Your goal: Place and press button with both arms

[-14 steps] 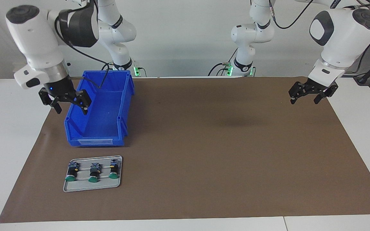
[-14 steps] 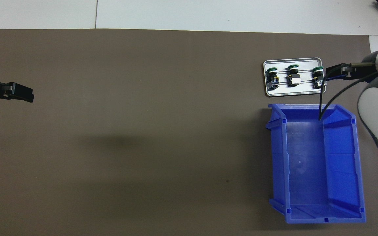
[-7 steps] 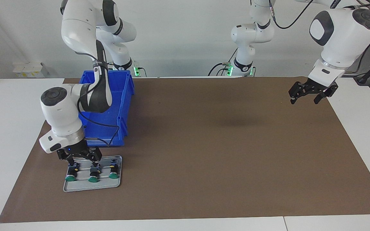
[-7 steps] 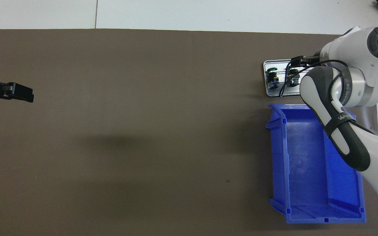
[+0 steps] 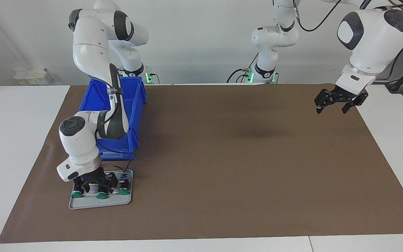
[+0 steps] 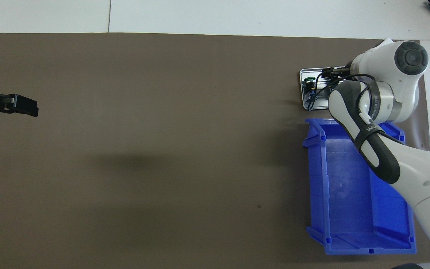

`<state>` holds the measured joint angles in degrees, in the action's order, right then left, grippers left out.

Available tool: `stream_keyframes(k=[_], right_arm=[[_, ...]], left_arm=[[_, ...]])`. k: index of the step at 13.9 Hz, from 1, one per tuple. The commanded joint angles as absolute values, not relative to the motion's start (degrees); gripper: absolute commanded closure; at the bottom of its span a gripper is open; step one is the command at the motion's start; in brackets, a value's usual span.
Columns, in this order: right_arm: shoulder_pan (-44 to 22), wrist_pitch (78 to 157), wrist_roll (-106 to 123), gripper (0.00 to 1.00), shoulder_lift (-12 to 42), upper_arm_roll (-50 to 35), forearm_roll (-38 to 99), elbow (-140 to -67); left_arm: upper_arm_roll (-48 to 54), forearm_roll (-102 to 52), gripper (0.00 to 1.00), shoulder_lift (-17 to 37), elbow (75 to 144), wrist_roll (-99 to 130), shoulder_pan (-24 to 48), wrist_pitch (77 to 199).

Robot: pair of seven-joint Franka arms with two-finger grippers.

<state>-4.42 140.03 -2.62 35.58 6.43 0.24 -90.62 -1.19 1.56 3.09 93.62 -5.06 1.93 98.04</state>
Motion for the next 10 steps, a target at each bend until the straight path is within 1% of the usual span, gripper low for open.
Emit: stream_keyframes(k=[1, 2, 3, 4, 5, 6, 7, 10], right_arm=[[-3.5, 141.5, -0.4, 0.08, 35.0, 5.8, 1.7, -93.2], [-3.5, 141.5, -0.4, 0.09, 35.0, 5.8, 1.7, -93.4], [-3.4, 141.3, 0.1, 0.21, 35.0, 5.8, 1.7, -93.4], [-3.3, 141.3, 1.7, 0.52, 35.0, 5.8, 1.7, -93.4], [-3.3, 140.8, 2.3, 0.95, 34.9, 5.8, 1.7, -93.3], [-3.3, 140.3, 2.1, 1.0, 34.9, 5.8, 1.7, -93.2], [-3.5, 139.4, 1.9, 1.0, 34.8, 5.8, 1.6, -92.6], [-4.1, 131.4, 1.5, 1.0, 34.3, 5.9, 1.7, -86.3]], left_arm=[[-1.0, 2.0, 0.0, 1.2, 95.8, -5.5, 1.6, 98.6], [-1.0, 2.0, 0.0, 1.3, 95.8, -5.5, 1.6, 98.7], [-1.0, 2.0, 0.0, 1.2, 95.8, -5.5, 1.6, 98.7], [-1.0, 2.0, 0.0, 1.3, 95.8, -5.5, 1.6, 98.7], [-1.0, 2.0, 0.0, 1.2, 95.8, -5.5, 1.6, 98.7], [-1.0, 2.0, 0.0, 1.3, 95.8, -5.5, 1.6, 98.6], [-1.0, 2.0, 0.0, 1.2, 95.8, -5.5, 1.6, 98.7], [-1.0, 2.0, 0.0, 1.2, 95.8, -5.5, 1.6, 98.6]])
